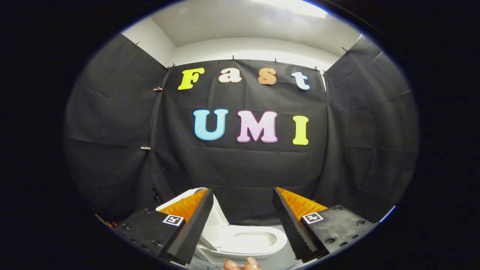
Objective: Open the toilet lid.
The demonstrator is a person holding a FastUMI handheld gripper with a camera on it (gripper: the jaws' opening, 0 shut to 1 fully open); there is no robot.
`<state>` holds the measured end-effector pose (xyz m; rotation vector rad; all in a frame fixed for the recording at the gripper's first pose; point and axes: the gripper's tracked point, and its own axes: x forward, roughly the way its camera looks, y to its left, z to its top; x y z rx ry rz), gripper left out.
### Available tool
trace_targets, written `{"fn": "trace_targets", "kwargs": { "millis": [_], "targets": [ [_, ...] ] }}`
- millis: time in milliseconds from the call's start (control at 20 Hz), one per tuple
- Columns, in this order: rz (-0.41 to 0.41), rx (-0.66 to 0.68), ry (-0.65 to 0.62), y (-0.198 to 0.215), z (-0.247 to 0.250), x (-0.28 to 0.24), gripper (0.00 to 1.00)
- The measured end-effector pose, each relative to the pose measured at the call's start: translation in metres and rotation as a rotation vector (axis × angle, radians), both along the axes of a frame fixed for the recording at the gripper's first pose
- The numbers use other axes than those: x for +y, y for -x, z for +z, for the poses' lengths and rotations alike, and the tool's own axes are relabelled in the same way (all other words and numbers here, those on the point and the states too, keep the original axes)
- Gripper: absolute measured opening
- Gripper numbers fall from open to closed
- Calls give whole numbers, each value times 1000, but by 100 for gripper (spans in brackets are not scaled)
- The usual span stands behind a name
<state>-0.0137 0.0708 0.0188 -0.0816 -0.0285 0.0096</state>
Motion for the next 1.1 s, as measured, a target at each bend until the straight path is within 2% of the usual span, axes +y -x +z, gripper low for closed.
{"fn": "trace_targets", "kwargs": {
  "millis": [500, 1100],
  "targets": [
    [-34, -10, -32, -1, 3, -23, 99],
    [-8, -6, -35, -4, 2, -20, 99]
  ]
}}
